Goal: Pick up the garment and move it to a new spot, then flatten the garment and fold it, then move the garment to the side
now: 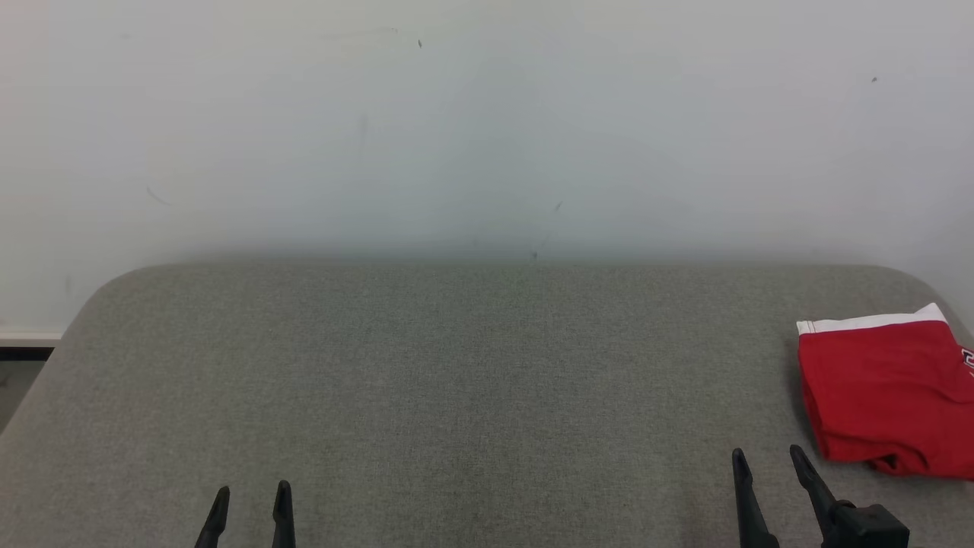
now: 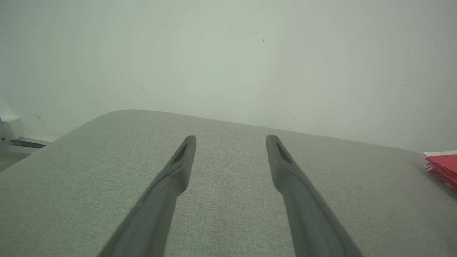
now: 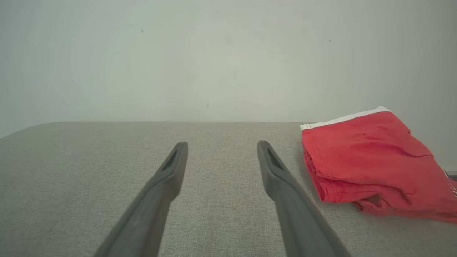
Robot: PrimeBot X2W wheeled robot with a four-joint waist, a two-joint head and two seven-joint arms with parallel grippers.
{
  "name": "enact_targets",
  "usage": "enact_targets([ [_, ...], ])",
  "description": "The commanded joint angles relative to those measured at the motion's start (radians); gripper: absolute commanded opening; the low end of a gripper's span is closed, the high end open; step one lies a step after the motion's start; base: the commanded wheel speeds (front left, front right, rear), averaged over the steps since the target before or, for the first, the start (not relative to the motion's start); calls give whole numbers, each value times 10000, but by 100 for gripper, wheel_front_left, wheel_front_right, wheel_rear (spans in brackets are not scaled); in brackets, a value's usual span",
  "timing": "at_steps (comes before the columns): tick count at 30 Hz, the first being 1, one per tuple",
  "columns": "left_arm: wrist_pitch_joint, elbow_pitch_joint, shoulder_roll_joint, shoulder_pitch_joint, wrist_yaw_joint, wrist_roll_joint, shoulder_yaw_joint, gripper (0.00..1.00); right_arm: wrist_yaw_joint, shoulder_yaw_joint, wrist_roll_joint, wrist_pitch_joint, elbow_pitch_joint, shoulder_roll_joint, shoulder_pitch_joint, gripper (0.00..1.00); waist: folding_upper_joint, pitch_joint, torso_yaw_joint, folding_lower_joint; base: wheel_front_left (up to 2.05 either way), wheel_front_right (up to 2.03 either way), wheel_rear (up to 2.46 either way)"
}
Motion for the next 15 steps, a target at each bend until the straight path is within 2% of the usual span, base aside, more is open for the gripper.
enact_targets([
  [1, -30, 3, -52, 20, -68, 58, 7, 100, -20, 51, 66, -66, 18, 13, -99, 100, 1, 13, -30, 1, 0, 0, 0],
  [15, -29, 82, -104, 35, -56, -122, 27, 100, -20, 266, 219, -112, 191, 13, -110, 100, 1, 53, -61, 1, 0, 0, 0],
])
